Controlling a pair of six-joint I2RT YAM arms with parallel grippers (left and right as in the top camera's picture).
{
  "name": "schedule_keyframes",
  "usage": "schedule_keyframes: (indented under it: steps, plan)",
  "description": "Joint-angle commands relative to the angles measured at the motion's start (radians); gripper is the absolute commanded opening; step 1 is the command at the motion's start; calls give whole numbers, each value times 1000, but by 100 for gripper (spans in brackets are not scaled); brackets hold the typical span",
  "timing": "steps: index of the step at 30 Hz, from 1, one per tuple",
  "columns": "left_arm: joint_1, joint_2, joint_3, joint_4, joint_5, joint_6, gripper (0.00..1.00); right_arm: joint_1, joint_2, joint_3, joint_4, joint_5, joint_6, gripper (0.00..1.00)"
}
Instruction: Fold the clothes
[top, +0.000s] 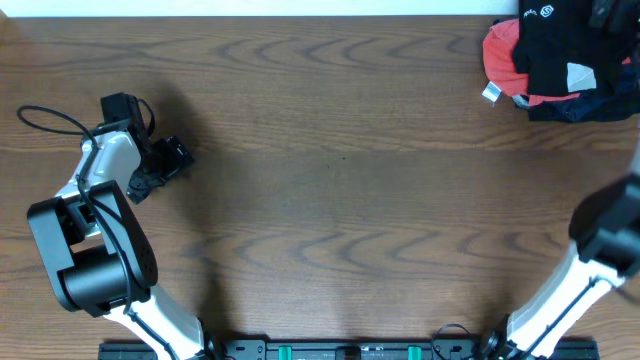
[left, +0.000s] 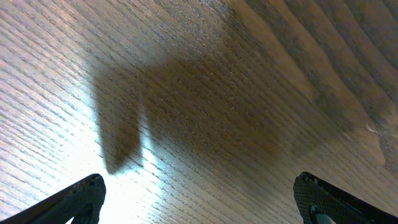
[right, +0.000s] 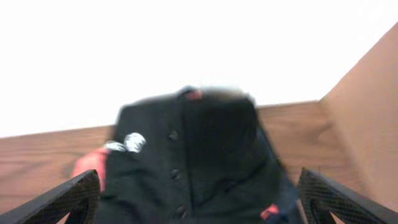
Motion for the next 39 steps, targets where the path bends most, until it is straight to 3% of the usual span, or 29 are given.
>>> schedule_keyframes:
  steps: [1,5,11,17,29,36,39]
  plan:
    - [5,8,-9,-3,-1,-5,98,24,-151,35,-95,-17,8,99]
    - [5,8,-9,-3,-1,-5,98,62,-261,35,-278,-145,20,99]
    - [5,8,-9,-3,-1,-5,98,143,-358,35,-529,-392,177,99]
    - [5,8,-9,-3,-1,-5,98,201,-381,35,-700,-398,216,99]
    - [5,8,-9,-3,-1,-5,98,205,-380,35,-793,-317,202,99]
    - [5,8,-9,-3,-1,-5,98,280,-380,24,-822,-318,-205,99]
    - [5,8,-9,-3,-1,-5,98,337,-406,-23,-795,-278,-288,99]
